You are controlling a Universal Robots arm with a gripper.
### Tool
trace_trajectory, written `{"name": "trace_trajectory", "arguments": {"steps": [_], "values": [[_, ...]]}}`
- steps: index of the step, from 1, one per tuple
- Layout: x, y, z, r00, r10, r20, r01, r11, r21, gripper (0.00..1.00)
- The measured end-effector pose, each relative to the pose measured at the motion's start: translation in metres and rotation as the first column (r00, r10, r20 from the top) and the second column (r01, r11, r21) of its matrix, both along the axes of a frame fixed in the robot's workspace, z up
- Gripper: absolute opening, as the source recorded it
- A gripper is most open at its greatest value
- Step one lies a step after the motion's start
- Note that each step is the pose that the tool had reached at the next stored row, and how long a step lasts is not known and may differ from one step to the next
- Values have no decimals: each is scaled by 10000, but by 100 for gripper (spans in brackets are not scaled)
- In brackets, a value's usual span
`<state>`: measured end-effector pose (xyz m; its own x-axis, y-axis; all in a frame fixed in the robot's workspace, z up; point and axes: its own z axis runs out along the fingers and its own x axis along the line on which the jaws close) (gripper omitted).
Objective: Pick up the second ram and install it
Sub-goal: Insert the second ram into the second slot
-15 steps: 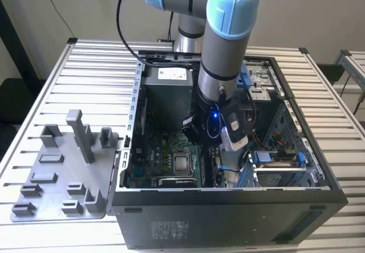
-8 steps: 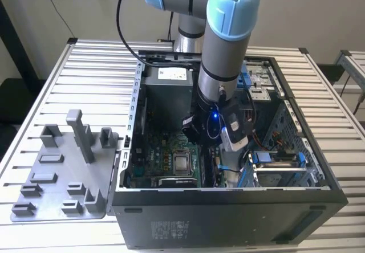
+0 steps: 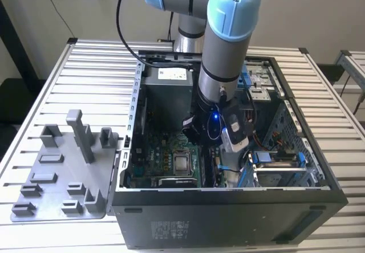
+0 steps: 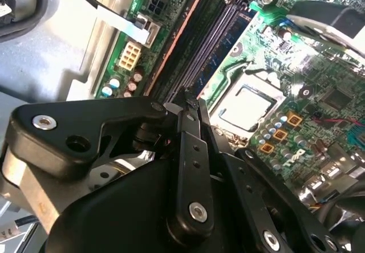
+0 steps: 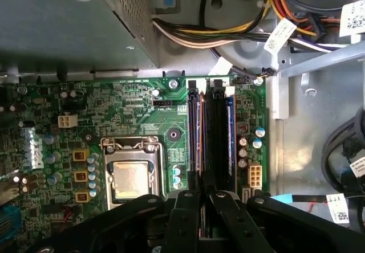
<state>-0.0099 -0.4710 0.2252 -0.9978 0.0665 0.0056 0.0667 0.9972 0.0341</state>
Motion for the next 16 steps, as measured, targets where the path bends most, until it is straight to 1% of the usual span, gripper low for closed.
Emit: {"name": "trace_trajectory", "arguments": {"steps": [7, 16], "values": [[25, -1, 0, 10000, 0, -3, 0, 10000, 0, 14], [38, -1, -20, 10000, -1, -2, 1, 10000, 2, 14]]}}
